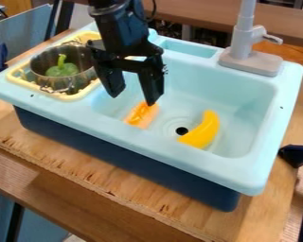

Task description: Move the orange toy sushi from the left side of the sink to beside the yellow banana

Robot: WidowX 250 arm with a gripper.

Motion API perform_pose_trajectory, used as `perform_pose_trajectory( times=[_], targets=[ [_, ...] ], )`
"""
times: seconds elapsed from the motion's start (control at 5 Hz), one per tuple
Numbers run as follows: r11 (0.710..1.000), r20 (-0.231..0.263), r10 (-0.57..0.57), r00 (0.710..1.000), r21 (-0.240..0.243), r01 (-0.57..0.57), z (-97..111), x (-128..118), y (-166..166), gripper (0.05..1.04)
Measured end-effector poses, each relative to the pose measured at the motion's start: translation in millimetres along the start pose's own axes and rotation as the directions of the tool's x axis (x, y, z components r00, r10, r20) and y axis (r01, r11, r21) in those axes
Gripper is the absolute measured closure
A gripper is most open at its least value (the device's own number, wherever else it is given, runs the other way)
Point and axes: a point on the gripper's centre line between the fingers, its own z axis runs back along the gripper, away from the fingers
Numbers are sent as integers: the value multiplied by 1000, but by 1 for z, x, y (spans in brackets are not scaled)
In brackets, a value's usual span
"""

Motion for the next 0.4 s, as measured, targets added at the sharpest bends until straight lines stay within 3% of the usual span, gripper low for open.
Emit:
perform_pose_trajectory(
  times=[0.2,0.4],
  targets=[
    [998,13,-31,999,-46,32,-15,7,5,84],
    [998,-35,-52,998,-32,51,-32,12,12,84]
  ],
)
